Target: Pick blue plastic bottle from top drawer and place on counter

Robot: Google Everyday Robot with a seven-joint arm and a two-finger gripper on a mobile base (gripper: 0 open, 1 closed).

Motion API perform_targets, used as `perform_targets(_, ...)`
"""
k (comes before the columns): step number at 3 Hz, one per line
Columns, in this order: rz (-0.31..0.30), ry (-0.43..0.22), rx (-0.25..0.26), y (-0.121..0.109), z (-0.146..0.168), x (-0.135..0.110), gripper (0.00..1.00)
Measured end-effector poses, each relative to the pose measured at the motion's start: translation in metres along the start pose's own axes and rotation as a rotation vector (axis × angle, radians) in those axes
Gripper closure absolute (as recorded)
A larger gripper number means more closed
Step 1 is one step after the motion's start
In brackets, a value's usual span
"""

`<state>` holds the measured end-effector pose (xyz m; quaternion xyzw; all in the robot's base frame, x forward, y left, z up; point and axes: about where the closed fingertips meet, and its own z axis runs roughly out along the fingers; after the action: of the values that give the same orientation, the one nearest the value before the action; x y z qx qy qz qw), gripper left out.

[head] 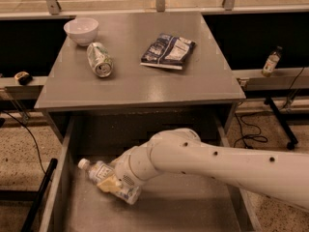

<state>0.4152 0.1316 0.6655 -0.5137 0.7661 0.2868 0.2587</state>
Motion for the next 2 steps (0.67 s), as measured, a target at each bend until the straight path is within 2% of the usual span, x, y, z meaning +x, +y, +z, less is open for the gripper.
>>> perform_targets(1, -0.02, 0.005, 0.008, 0.007, -0.027, -0.013, 1.0)
perform_targets(2, 0.005, -0.119, -0.001, -0.003, -0.065, -0.023, 1.0)
